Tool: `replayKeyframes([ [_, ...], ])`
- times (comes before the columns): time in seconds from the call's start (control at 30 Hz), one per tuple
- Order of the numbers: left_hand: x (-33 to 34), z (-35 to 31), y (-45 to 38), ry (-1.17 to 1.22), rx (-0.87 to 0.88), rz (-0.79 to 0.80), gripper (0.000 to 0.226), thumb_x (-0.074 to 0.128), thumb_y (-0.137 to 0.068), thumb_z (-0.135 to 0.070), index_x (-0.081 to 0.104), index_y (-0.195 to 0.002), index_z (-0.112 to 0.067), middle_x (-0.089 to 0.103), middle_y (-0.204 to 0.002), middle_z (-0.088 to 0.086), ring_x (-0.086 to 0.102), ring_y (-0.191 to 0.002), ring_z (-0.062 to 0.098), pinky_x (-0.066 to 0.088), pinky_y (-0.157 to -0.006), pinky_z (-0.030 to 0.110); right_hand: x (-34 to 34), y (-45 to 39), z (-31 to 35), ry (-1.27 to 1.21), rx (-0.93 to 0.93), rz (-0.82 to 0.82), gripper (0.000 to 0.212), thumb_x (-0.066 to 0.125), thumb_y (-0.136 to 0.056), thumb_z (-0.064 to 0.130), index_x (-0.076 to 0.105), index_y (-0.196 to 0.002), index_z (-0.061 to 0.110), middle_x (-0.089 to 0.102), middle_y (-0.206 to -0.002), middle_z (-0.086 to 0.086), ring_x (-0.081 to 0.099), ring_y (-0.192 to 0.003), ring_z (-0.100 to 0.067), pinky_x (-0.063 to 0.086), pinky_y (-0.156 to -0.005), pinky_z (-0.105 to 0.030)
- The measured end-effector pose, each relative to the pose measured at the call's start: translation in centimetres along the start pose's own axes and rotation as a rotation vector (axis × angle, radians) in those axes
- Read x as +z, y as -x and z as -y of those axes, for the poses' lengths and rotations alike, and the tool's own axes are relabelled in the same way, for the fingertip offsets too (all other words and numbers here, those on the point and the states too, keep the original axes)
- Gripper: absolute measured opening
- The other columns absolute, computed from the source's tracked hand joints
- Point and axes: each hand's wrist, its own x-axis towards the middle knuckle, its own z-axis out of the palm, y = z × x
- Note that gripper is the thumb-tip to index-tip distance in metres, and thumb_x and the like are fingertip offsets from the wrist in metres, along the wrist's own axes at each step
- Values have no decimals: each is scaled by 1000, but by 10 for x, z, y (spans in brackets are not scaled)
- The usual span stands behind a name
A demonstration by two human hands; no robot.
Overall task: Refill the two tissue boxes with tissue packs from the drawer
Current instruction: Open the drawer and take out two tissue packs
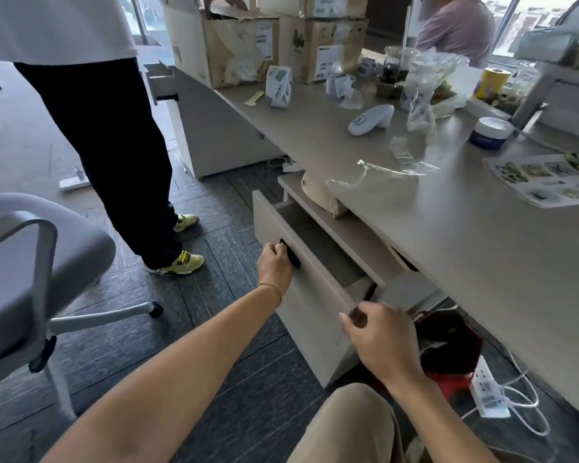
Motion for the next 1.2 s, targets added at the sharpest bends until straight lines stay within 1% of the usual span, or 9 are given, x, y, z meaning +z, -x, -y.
replayKeyframes([
  [0.07,-22,14,0,1,9,-13,31,38,-87,-39,48,-77,-11,59,-79,19,57,-74,34,50,-71,56,2,5,18,15,-26,64,40,64,-87,44,51,-60,19,55,-55,6,54,-53,-12,49,-53,-36],
  [0.2,-70,25,18,51,-2,-53,29,38,-87,-39,44,-73,-14,48,-70,9,49,-71,28,39,-64,44,7,22,62,-5,-121,157,41,62,-84,42,40,-57,20,49,-53,5,48,-50,-11,39,-50,-33],
  [0.4,-134,48,34,74,-49,-145,27,40,-81,-40,44,-71,-16,49,-68,7,49,-71,27,40,-65,43,23,49,112,-18,-242,241,47,61,-81,47,33,-53,23,40,-50,8,43,-50,-11,22,-45,-24],
  [0.63,-185,37,71,-42,-27,-230,28,41,-104,-21,54,-83,-7,54,-71,6,50,-60,19,41,-47,21,39,74,151,-131,-302,258,43,59,-80,43,31,-52,25,42,-51,8,44,-51,-14,22,-47,-25],
  [0.83,-203,51,67,-66,-39,-247,33,41,-104,-23,55,-78,-8,60,-75,12,54,-63,24,45,-57,27,49,87,164,-147,-328,216,37,57,-82,45,43,-57,22,48,-55,7,46,-52,-13,28,-49,-26],
  [0.97,-214,51,62,-83,-160,-281,22,49,-99,-32,50,-107,-11,66,-116,23,64,-97,35,51,-86,44,42,86,158,-174,-362,268,56,47,-92,67,58,-63,20,57,-58,9,51,-55,-10,43,-54,-33],
  [1.03,-221,35,69,-149,-40,-376,28,54,-94,-20,48,-121,-17,59,-125,17,57,-108,32,48,-94,44,32,80,147,-325,-276,235,63,42,-97,65,61,-60,17,58,-54,4,54,-52,-14,45,-55,-38],
  [1.1,-221,10,79,-291,295,-462,35,52,-89,-12,53,-123,-20,57,-122,7,54,-110,25,45,-95,40,21,68,132,-378,-165,154,60,44,-101,55,62,-60,16,58,-53,0,56,-53,-15,45,-55,-38],
  [1.2,-194,-31,84,-504,715,-168,35,48,-83,-6,64,-111,-18,66,-113,4,62,-106,23,51,-93,42,3,44,113,-345,-3,71,46,51,-99,42,65,-64,16,61,-56,1,58,-54,-11,49,-56,-39],
])
